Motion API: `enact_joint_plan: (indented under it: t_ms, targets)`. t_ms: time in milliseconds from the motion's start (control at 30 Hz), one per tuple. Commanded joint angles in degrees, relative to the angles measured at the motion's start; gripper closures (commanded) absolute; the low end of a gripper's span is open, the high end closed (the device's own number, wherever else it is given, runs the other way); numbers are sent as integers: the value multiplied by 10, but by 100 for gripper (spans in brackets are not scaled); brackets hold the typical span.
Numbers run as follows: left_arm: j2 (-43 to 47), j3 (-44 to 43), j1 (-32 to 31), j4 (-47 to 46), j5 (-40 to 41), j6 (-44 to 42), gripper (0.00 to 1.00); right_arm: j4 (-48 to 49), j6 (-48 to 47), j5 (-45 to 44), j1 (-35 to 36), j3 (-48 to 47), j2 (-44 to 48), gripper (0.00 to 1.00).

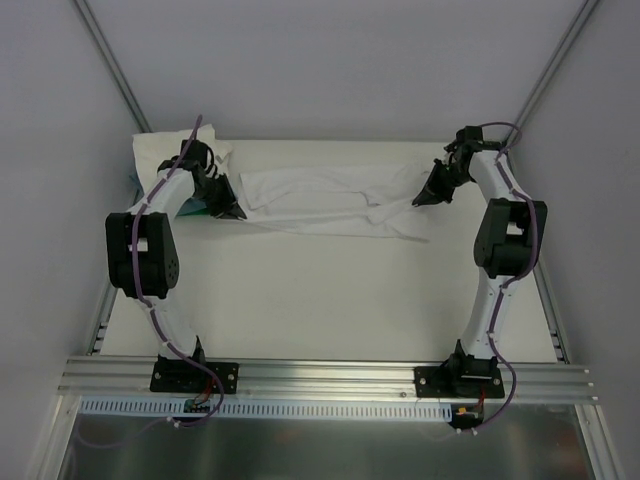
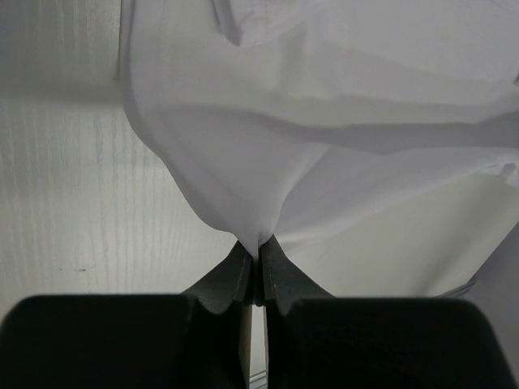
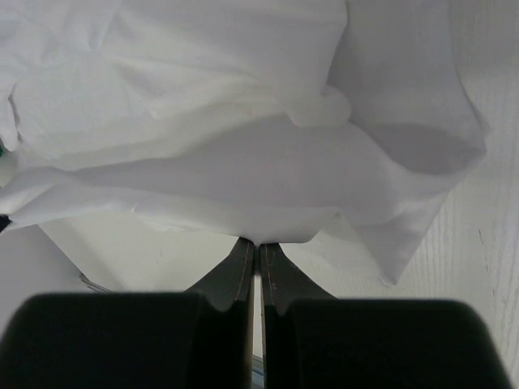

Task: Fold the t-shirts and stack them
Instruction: Fold the other side of the tshirt into a rectangle

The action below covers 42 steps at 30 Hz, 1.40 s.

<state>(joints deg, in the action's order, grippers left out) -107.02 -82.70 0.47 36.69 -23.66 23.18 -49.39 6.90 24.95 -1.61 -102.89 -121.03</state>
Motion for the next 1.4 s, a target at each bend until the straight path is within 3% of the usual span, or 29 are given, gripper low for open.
enact_joint_plan:
  t_ms: [0,167,1033,1067,1100,1133,1367]
  targets:
    - [-8,-24,4,6,-21,7,100,-12,22,15,3,-71,-25,100]
    - [-28,-53,3,15,-24,4,100,-13,37,16,5,-141,-64,100]
    - [-78,-115,3,30,-26,13,100,75,93,16,5,-251,-184,98]
    - [-79,-117,3,30,-26,14,100,78,93,16,5,-249,-188,86]
    - [-81,-119,3,28,-27,17,100,84,93,12,5,-244,-188,61]
    - [-84,-120,3,28,-27,19,100,99,91,12,6,-239,-187,1]
    - [-93,-140,1,26,-28,27,100,126,82,12,5,-214,-161,0]
